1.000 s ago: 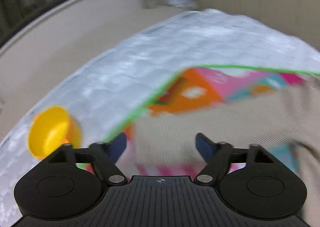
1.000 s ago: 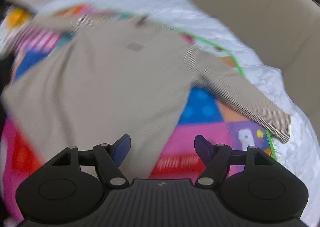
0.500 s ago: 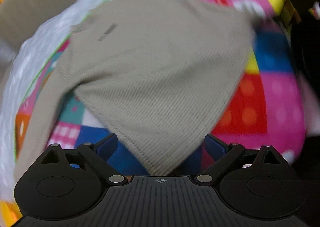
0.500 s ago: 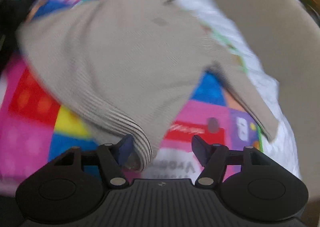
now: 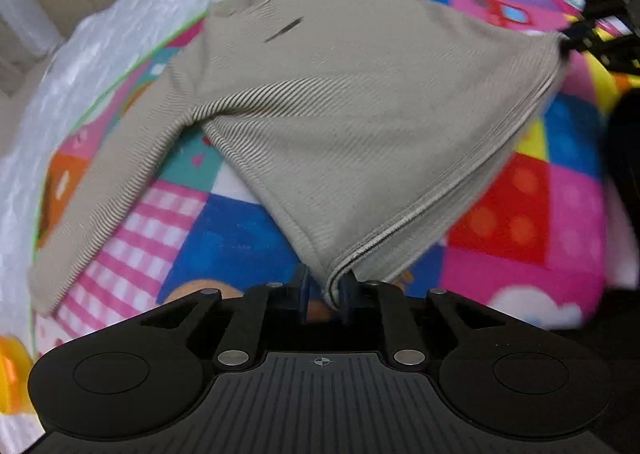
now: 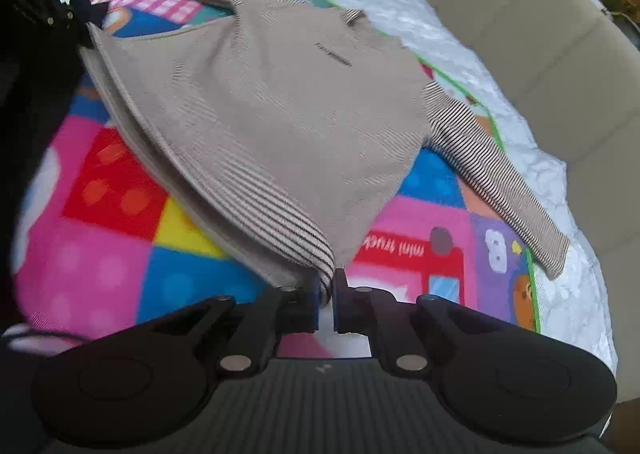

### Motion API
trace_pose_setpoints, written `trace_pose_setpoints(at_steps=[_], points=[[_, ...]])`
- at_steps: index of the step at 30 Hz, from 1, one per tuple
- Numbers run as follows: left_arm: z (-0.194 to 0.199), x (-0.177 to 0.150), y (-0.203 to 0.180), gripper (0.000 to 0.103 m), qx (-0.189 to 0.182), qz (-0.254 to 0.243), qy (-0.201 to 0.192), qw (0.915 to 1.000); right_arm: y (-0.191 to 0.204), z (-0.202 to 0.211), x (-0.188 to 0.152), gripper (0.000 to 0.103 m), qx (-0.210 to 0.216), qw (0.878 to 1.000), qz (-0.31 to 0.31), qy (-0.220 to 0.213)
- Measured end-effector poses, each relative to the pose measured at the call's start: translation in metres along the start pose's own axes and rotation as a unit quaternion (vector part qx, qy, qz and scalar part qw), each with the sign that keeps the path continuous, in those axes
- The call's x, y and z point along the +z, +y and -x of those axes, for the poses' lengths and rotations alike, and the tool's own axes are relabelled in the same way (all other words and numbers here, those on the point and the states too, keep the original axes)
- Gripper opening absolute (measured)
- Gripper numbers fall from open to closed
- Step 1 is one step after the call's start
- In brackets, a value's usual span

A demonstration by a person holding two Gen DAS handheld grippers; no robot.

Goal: Fold clothes
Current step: 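Lay the shirt flat on the mat and open both tools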

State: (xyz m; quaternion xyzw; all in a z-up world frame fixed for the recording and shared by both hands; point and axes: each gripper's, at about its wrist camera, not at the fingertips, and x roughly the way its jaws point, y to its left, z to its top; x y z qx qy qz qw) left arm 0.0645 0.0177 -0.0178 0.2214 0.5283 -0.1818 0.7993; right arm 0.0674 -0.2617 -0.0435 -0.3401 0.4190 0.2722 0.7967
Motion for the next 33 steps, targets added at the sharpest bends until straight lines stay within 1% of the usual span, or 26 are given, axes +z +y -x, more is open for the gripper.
trace_pose_setpoints(at_steps=[2, 4, 5, 6, 7, 8, 9, 10, 11, 12, 14, 15, 16, 17, 18, 19, 20, 21, 23, 24, 25, 27, 28, 29, 30, 33], points=[[0.002, -0.008, -0.007, 0.017, -0.003, -0.016, 0.013, 0.9998, 0.001, 0.0, -0.004, 0.003, 0.003, 1.0, 0.009, 0.021], [0.002, -0.016, -0.011, 0.024, -0.005, -0.027, 0.029, 0.9992, 0.0, 0.0, -0.007, 0.004, 0.004, 1.0, 0.004, 0.027], [0.002, -0.02, -0.011, 0.035, -0.003, -0.026, 0.035, 0.999, -0.002, 0.002, -0.008, 0.005, 0.005, 1.0, 0.0, 0.024], [0.001, -0.024, -0.011, 0.043, -0.001, -0.026, 0.042, 0.9988, -0.004, 0.005, -0.008, 0.007, 0.005, 1.0, -0.007, 0.018], [0.004, -0.027, -0.01, 0.058, -0.001, -0.022, 0.043, 0.9988, -0.008, 0.008, -0.007, 0.012, 0.004, 1.0, -0.019, 0.008], [0.009, -0.029, -0.006, 0.07, -0.005, -0.011, 0.035, 0.9993, -0.012, 0.012, -0.005, 0.023, 0.004, 0.999, -0.034, -0.003], [0.013, -0.029, 0.0, 0.075, -0.015, 0.005, 0.024, 0.9996, -0.016, 0.015, -0.002, 0.03, 0.005, 0.999, -0.05, -0.015], [0.017, -0.028, 0.007, 0.081, -0.023, 0.023, 0.012, 0.9994, -0.02, 0.017, 0.002, 0.045, 0.007, 0.997, -0.067, -0.027], [0.02, -0.025, 0.013, 0.083, -0.03, 0.046, 0.0, 0.9985, -0.025, 0.017, 0.007, 0.059, 0.009, 0.996, -0.084, -0.04], [0.022, -0.021, 0.02, 0.083, -0.036, 0.069, -0.012, 0.9969, -0.027, 0.016, 0.014, 0.064, 0.012, 0.993, -0.102, -0.053], [0.02, -0.01, 0.033, 0.083, -0.047, 0.114, -0.035, 0.9918, -0.031, 0.01, 0.028, 0.08, 0.02, 0.987, -0.141, -0.078], [0.015, -0.005, 0.041, 0.083, -0.05, 0.139, -0.047, 0.988, -0.032, 0.005, 0.036, 0.085, 0.027, 0.982, -0.165, -0.092], [0.011, -0.001, 0.05, 0.083, -0.052, 0.165, -0.059, 0.9832, -0.034, -0.001, 0.043, 0.093, 0.033, 0.975, -0.192, -0.107], [0.007, 0.002, 0.06, 0.084, -0.055, 0.2, -0.075, 0.9753, -0.035, -0.007, 0.051, 0.102, 0.038, 0.966, -0.222, -0.124], [0.003, 0.002, 0.072, 0.085, -0.06, 0.242, -0.092, 0.9641, -0.035, -0.015, 0.057, 0.103, 0.045, 0.956, -0.255, -0.139], [-0.001, -0.002, 0.087, 0.085, -0.063, 0.294, -0.106, 0.9479, -0.036, -0.025, 0.063, 0.103, 0.054, 0.943, -0.292, -0.152], [-0.007, -0.009, 0.104, 0.085, -0.067, 0.354, -0.119, 0.9251, -0.036, -0.035, 0.068, 0.103, 0.063, 0.928, -0.327, -0.165], [-0.012, -0.017, 0.121, 0.085, -0.069, 0.414, -0.131, 0.8982, -0.036, -0.047, 0.072, 0.103, 0.071, 0.914, -0.361, -0.172], [-0.022, -0.035, 0.155, 0.083, -0.065, 0.524, -0.155, 0.8348, -0.032, -0.074, 0.077, 0.103, 0.088, 0.893, -0.408, -0.169], [-0.025, -0.048, 0.169, 0.082, -0.046, 0.573, -0.167, 0.8008, -0.03, -0.086, 0.079, 0.103, 0.094, 0.893, -0.412, -0.156], [-0.028, -0.06, 0.18, 0.081, -0.029, 0.614, -0.177, 0.7684, -0.026, -0.096, 0.081, 0.103, 0.097, 0.9, -0.402, -0.136], [-0.036, -0.08, 0.197, 0.079, -0.006, 0.68, -0.187, 0.7093, -0.02, -0.114, 0.085, 0.103, 0.101, 0.914, -0.381, -0.097], [-0.041, -0.087, 0.205, 0.077, 0.0, 0.701, -0.189, 0.6872, -0.017, -0.117, 0.084, 0.103, 0.098, 0.92, -0.369, -0.093], [-0.048, -0.091, 0.212, 0.073, 0.001, 0.714, -0.189, 0.6746, -0.016, -0.118, 0.084, 0.103, 0.096, 0.92, -0.368, -0.093], [-0.054, -0.092, 0.218, 0.071, 0.004, 0.72, -0.189, 0.6674, -0.016, -0.119, 0.085, 0.103, 0.096, 0.918, -0.374, -0.09], [-0.068, -0.082, 0.229, 0.068, 0.017, 0.718, -0.187, 0.6707, -0.016, -0.121, 0.086, 0.103, 0.093, 0.915, -0.384, -0.084]])
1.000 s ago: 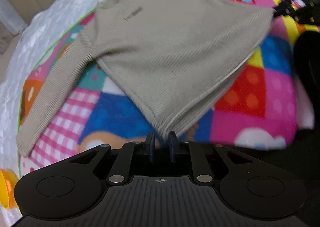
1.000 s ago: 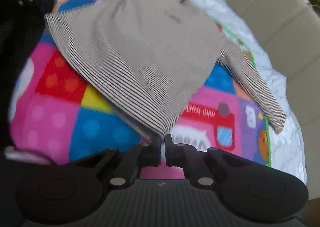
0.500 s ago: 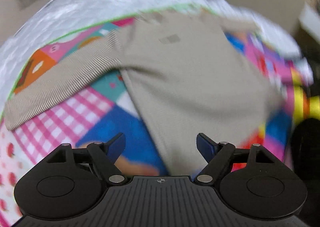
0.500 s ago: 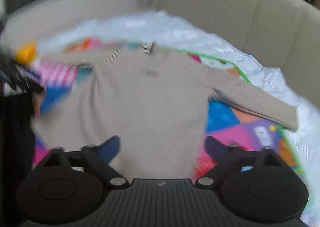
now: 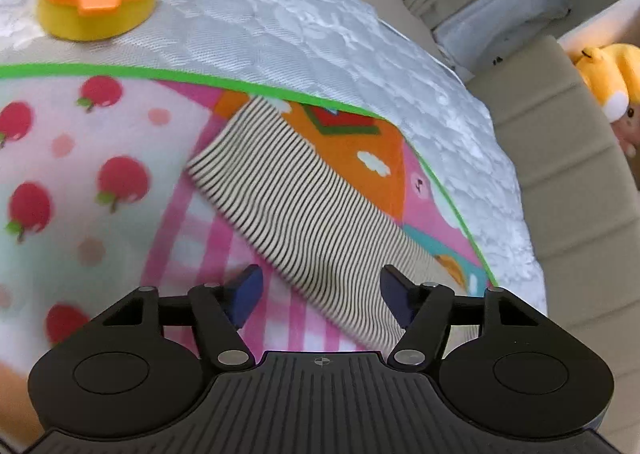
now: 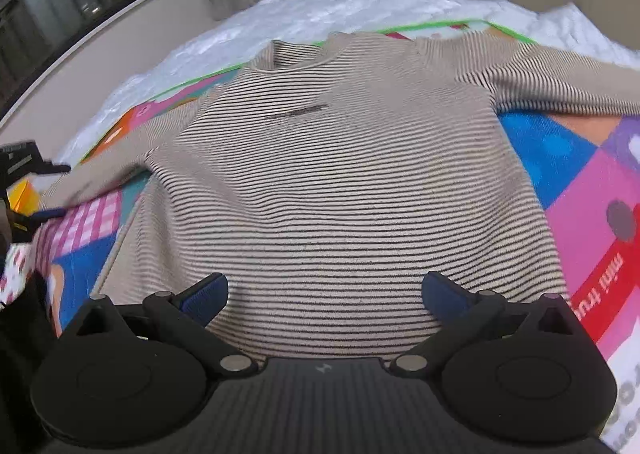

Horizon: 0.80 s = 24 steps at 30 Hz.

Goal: Fold clothes
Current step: 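Lay the shirt flat on the mat and open both tools, then grasp a sleeve with the left tool and fold it across the body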

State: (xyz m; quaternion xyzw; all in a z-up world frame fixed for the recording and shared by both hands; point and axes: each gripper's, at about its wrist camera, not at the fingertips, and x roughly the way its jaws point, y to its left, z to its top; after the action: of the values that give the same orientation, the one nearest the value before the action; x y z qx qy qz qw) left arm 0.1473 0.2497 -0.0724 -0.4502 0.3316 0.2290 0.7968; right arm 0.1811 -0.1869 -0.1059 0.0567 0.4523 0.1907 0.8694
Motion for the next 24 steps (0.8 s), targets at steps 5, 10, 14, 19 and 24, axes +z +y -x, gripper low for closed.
trace_pose_setpoints(at_steps=[5, 10, 14, 19, 24], points=[[-0.024, 0.007, 0.004, 0.04, 0.041, 0.038, -0.021, 0.9982, -0.001, 0.001, -0.002, 0.103, 0.002, 1.0, -0.001, -0.002], [-0.023, 0.017, -0.007, 0.013, 0.031, -0.018, -0.039, 0.9986, -0.01, 0.003, 0.001, 0.103, 0.024, 0.999, -0.026, -0.006], [0.007, 0.027, -0.062, 0.013, -0.018, -0.09, -0.084, 0.9922, -0.013, 0.005, 0.001, 0.103, 0.029, 0.999, -0.033, -0.006], [0.043, 0.0, -0.163, 0.013, -0.119, -0.209, -0.115, 0.9637, -0.006, 0.004, 0.0, 0.103, 0.016, 1.0, -0.018, -0.004], [0.029, -0.063, -0.248, 0.012, -0.186, -0.286, -0.068, 0.9375, 0.003, 0.004, -0.002, 0.103, 0.001, 1.0, 0.007, -0.004]])
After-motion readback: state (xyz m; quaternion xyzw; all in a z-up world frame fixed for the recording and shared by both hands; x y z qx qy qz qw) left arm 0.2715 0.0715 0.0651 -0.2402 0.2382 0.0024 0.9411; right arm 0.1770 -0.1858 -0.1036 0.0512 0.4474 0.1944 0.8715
